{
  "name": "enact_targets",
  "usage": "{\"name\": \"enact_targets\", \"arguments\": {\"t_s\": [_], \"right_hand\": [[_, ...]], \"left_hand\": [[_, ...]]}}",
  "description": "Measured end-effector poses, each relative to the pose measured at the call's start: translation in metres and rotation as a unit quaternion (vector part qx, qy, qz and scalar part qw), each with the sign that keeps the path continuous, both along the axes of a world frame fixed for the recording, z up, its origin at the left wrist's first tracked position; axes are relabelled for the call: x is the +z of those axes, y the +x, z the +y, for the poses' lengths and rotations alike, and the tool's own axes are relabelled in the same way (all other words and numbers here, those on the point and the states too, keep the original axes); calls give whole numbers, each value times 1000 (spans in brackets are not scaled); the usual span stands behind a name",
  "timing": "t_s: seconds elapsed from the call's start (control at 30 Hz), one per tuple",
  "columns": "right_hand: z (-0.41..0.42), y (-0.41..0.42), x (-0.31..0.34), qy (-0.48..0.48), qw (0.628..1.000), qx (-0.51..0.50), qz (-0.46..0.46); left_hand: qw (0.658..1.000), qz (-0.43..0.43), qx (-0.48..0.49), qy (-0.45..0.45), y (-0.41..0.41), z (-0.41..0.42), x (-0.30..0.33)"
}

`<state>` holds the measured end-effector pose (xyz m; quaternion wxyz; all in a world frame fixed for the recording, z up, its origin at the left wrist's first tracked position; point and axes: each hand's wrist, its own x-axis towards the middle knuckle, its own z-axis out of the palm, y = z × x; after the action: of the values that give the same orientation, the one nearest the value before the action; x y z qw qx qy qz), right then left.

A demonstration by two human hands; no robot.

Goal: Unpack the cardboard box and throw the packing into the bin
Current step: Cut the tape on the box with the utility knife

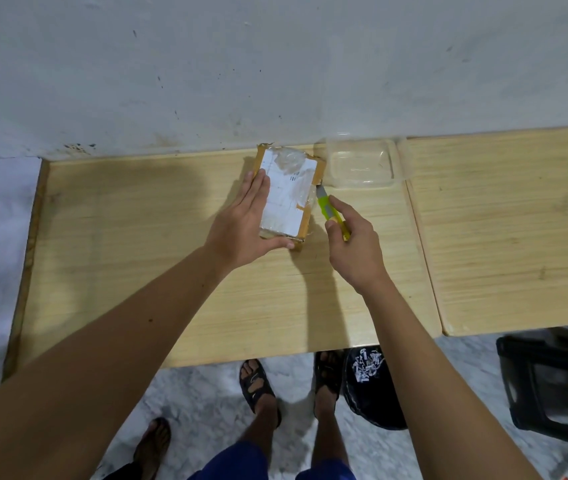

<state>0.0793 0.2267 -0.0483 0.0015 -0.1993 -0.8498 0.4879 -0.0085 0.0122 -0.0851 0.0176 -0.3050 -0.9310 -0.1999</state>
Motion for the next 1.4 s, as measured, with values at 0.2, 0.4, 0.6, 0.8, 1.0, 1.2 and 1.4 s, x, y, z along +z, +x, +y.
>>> {"name": "enact_targets", "arguments": {"t_s": [0.2, 0.4, 0.6, 0.8, 1.0, 1.2, 1.4], "right_hand": [[-3, 3, 7, 18, 999, 47, -21], [-20, 41, -1, -6, 1000, 14, -13], [-11, 41, 2, -30, 999, 11, -28], [4, 49, 8, -59, 997, -29, -30], [21, 54, 12, -63, 995, -66, -28], [25, 63, 5, -72, 994, -69, -34], [15, 74, 1, -81, 994, -58, -36]], "left_hand": [[1000, 23, 9, 5, 0, 3, -5], [1000, 20, 20, -8, -2, 6, -5], [992, -95, 60, -58, 4, 12, 19], [968, -186, 165, -44, 26, 43, 42], [974, -179, 108, -93, 36, 53, 62], [968, -63, -170, -175, -29, -9, 62], [967, 40, -199, -155, -38, -5, 39]]}}
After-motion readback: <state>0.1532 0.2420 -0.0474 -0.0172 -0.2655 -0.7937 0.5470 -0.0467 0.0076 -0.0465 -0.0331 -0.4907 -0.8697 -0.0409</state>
